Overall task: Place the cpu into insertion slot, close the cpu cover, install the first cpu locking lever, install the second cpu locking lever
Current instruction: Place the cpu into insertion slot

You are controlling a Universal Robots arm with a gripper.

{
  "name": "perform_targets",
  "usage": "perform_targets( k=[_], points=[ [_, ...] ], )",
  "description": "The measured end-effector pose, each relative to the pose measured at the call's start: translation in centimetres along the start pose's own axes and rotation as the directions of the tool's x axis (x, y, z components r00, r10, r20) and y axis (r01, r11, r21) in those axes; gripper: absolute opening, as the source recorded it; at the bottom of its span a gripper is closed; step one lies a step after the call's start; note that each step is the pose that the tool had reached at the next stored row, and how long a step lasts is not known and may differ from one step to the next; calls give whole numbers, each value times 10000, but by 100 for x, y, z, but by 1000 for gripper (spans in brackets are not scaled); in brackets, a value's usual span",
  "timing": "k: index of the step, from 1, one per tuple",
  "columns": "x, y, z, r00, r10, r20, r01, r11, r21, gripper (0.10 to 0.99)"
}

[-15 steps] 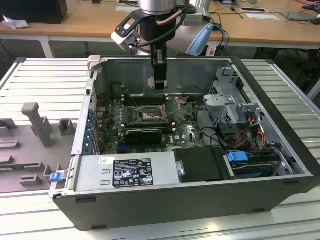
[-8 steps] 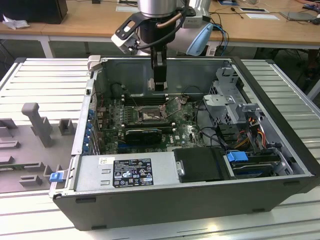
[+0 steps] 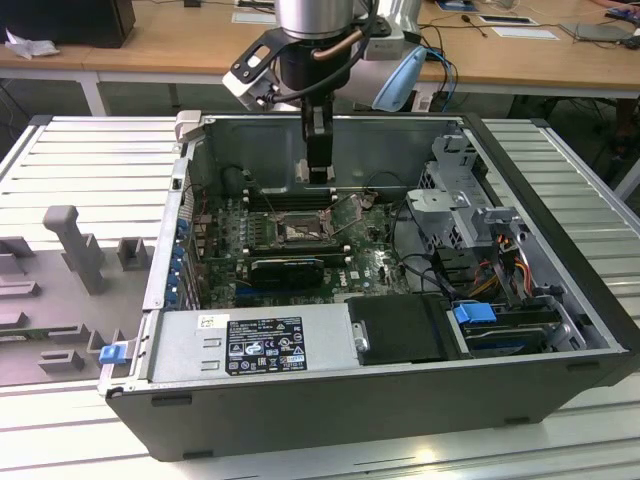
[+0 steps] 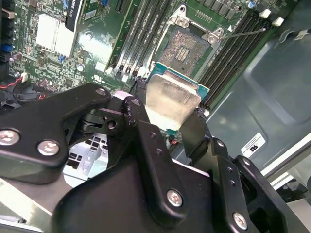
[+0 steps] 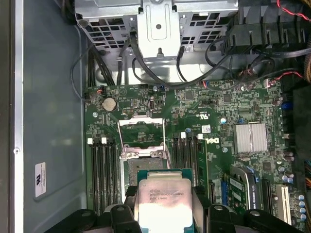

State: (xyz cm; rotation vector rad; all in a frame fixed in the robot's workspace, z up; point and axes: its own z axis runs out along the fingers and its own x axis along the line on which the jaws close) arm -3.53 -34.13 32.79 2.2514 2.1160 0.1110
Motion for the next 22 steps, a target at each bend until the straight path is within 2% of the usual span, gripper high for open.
perform_targets(
  k=[22],
  points=[
    [-2, -8, 89, 9999, 101, 8, -101, 9999, -2, 529]
  ],
)
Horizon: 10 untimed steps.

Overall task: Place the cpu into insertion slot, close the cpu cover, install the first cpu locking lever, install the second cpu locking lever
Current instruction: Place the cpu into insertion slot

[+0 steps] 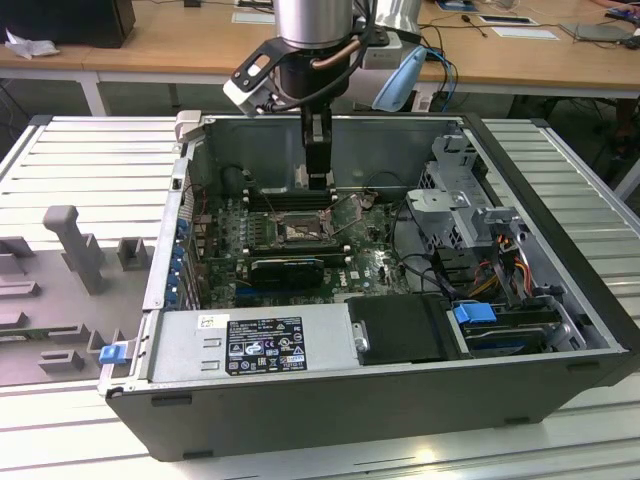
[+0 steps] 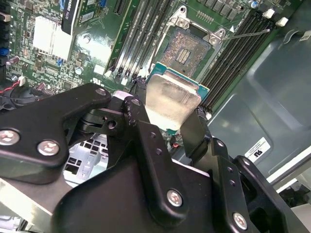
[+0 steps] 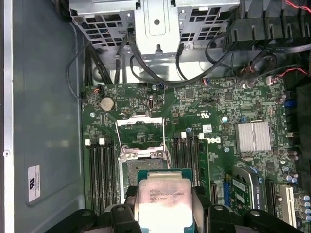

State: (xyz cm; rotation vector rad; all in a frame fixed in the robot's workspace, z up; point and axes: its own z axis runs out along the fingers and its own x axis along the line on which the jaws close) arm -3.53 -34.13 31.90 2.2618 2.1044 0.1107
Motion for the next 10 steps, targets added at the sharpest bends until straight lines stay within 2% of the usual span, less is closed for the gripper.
perform_targets(
  k=[10],
  points=[
    [-1, -4, 43, 10000, 36, 3, -36, 10000, -1, 529]
  ],
)
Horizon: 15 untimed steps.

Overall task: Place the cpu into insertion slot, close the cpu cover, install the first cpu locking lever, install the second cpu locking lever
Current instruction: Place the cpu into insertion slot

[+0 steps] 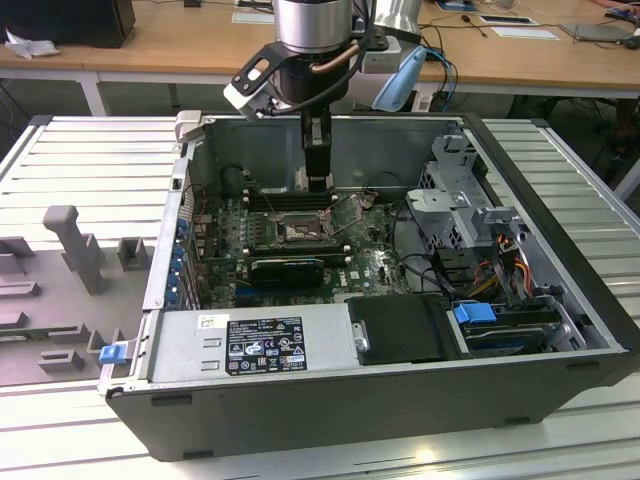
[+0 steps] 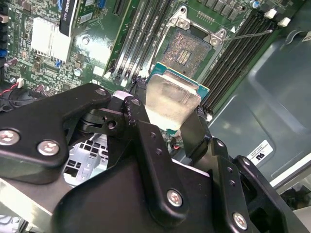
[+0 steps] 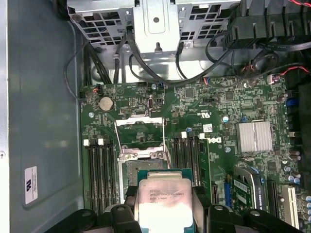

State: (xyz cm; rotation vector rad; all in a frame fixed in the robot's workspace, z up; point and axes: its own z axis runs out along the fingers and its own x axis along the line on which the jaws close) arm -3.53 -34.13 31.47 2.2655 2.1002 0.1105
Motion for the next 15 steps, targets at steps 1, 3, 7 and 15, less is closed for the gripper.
perform_targets(
  k=[1, 3, 7, 15],
  points=[
    [0, -1, 6, 10000, 5, 1, -5, 10000, 0, 529],
    [0, -1, 13, 10000, 11, 1, -11, 10000, 0, 529],
    [-1, -3, 41, 10000, 33, 3, -33, 10000, -1, 529],
    [-2, -15, 175, 10000, 70, 16, -70, 10000, -2, 529]
  ],
)
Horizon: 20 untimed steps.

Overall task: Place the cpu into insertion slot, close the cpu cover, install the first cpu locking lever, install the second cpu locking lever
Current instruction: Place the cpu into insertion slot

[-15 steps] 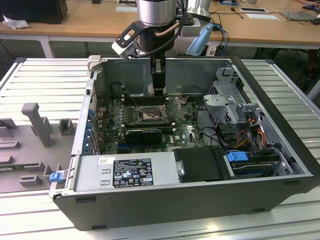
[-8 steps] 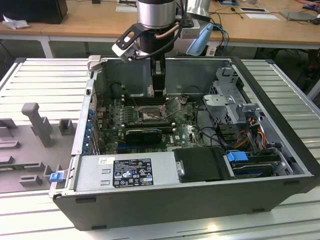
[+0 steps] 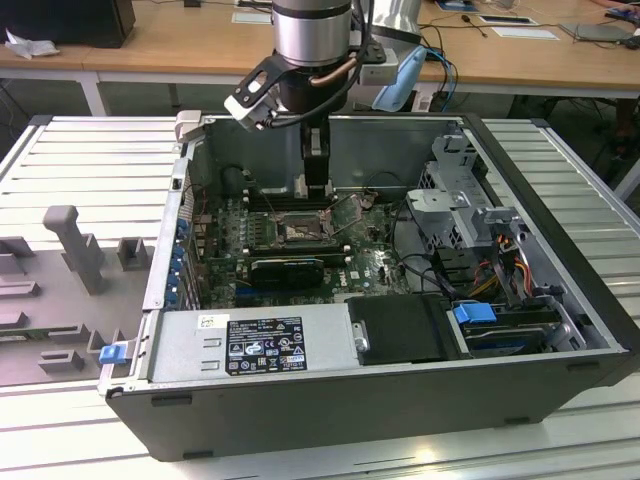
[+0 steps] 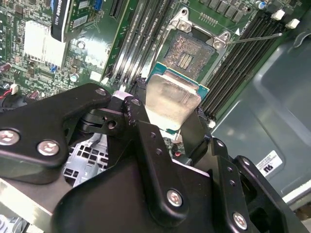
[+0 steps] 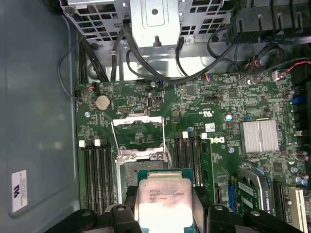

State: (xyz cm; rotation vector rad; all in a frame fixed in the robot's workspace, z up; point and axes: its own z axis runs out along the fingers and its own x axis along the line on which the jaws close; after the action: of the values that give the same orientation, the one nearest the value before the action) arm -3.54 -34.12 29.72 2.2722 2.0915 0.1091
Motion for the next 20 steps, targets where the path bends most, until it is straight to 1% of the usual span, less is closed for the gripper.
perform_targets(
  k=[1, 4, 8, 10, 12, 14, 17, 18, 19, 20],
  points=[
    [1, -3, 32, 10000, -1, 4, 1, 10000, 0, 529],
    [1, -6, 68, 10000, -1, 4, 1, 10000, 0, 529],
    [-1, -14, 166, 10000, 4, 5, -4, 10000, 0, 529],
    [7, -22, 261, 9999, -116, -3, 116, 9999, 0, 529],
    [12, -26, 305, 9999, -148, -2, 148, 9999, 1, 529],
    [12, -34, 390, 9999, -148, -1, 148, 9999, 1, 529],
    [12, -40, 459, 9997, -249, -7, 249, 9997, 2, 529],
    [18, -43, 468, 9997, -264, -7, 264, 9997, 3, 529],
    [25, -44, 476, 9996, -267, -6, 267, 9996, 3, 529],
    [47, -47, 502, 9996, -269, -7, 269, 9996, 3, 529]
  ],
)
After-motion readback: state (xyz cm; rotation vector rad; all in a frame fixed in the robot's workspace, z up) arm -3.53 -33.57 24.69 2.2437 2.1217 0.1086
